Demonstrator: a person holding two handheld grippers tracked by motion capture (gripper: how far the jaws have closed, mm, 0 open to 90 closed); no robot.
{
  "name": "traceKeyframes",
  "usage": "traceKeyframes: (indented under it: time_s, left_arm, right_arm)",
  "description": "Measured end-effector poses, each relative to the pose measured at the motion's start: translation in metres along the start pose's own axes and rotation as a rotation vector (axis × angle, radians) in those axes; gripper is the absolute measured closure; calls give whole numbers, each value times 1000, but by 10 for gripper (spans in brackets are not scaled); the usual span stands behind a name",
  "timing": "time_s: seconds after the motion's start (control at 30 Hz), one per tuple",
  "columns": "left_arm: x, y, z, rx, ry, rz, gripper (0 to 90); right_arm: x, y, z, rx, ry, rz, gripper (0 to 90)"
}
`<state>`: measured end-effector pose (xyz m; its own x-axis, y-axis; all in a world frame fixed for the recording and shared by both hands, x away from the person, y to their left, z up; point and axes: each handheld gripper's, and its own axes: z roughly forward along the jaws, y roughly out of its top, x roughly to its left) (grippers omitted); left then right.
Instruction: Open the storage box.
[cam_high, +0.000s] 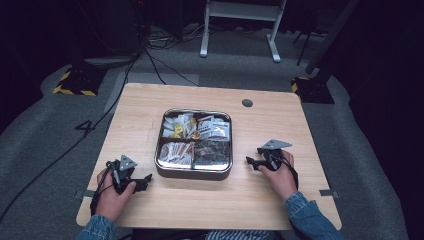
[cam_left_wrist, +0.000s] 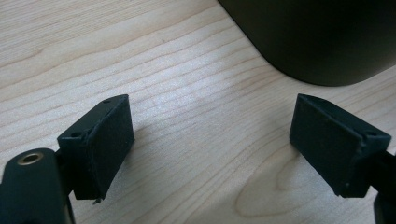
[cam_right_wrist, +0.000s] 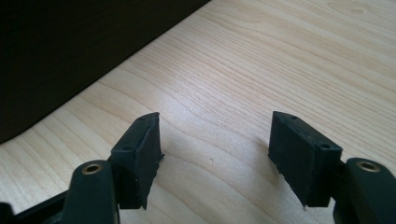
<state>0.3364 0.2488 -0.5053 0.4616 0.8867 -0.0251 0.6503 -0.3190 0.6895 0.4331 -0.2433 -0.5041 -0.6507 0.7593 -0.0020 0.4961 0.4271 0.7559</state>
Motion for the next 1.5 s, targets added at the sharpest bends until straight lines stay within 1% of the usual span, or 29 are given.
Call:
traceKeyframes:
  time_s: [0.03, 0.07, 0.17, 0.23, 0.33, 0.37, 0.43, 0.47, 0.5, 0.53, 0.57, 0.6, 0.63, 0.73, 0.83, 0.93, 1.03, 1.07, 1.1, 1.13, 1.17, 1.2, 1.27, 1.37, 1.4, 1.43, 1.5]
  left_arm:
    - [0, 0, 0, 0, 0, 0, 140]
    - [0, 0, 0, 0, 0, 1, 140]
    - [0, 0, 0, 0, 0, 0, 140]
    - [0, 0, 0, 0, 0, 0, 140]
    - [0, 0, 0, 3, -2, 0, 139]
    - [0, 0, 0, 3, -2, 0, 140]
    - [0, 0, 0, 3, -3, -1, 139]
    - [0, 0, 0, 1, -2, 3, 138]
    - [0, 0, 0, 2, -3, 5, 139]
    - [0, 0, 0, 2, -6, 7, 139]
    - [-1, -1, -1, 1, -10, 8, 139]
    - [-2, -1, -1, -2, -14, 6, 139]
    - [-2, -1, -1, 0, -16, 14, 139]
    - [-3, -2, -1, 0, -20, 16, 138]
    - [-2, -1, -2, 4, -22, 17, 138]
    - [-2, -2, -2, 0, -24, 15, 138]
    - [-2, -3, -2, -1, -24, 15, 137]
    - [-2, -3, -2, -1, -24, 13, 137]
    - [-2, -3, -3, 1, -25, 13, 137]
    - [-2, -3, -2, 0, -21, 12, 135]
    - [-2, -2, -2, 0, -15, 12, 133]
    - [-3, -2, -2, 1, -13, 8, 133]
    - [-3, -1, -1, 4, -9, 7, 125]
    - [-2, 0, 0, 11, -20, 12, 111]
    - [-1, 0, 1, 7, -24, 11, 100]
    - [-1, 1, 1, 9, -23, 13, 100]
    - [0, 2, 2, 16, -22, 15, 82]
  right_arm:
    - [0, 0, 0, 0, 0, 0, 332]
    - [-1, 0, 0, 4, -4, 5, 268]
    - [-1, 1, 2, 16, -23, 16, 228]
    - [-1, 1, 2, 17, -21, 17, 220]
    - [0, 1, 2, 25, -7, 7, 172]
    - [1, 1, 2, 27, -9, 8, 171]
    - [2, 1, 2, 22, -14, 31, 172]
    - [2, 2, 3, 29, -16, 36, 176]
    - [2, 4, 3, 45, -19, 24, 193]
    - [2, 6, 2, 59, -14, 20, 234]
    - [2, 9, 2, 67, 2, 21, 284]
    - [1, 14, 0, 61, 35, 36, 296]
    - [1, 14, 0, 61, 35, 36, 296]
    - [1, 25, -4, 43, 44, 32, 297]
    - [4, 38, -10, 58, 79, 30, 339]
    - [7, 54, -17, 52, 95, 15, 340]
    - [13, 69, -24, 30, 120, 3, 336]
    - [19, 77, -26, 21, 139, -2, 335]
    - [19, 77, -26, 21, 139, -2, 335]
    - [26, 85, -25, 18, 162, -6, 342]
    - [29, 89, -25, 17, 173, -4, 343]
    - [29, 89, -25, 17, 173, -4, 343]
    - [35, 97, -24, 20, 184, -10, 354]
    - [44, 109, -20, 15, 189, -32, 375]
    - [51, 116, -15, 10, 197, -47, 388]
    - [51, 116, -15, 10, 197, -47, 388]
    - [57, 124, -11, -4, 213, -67, 405]
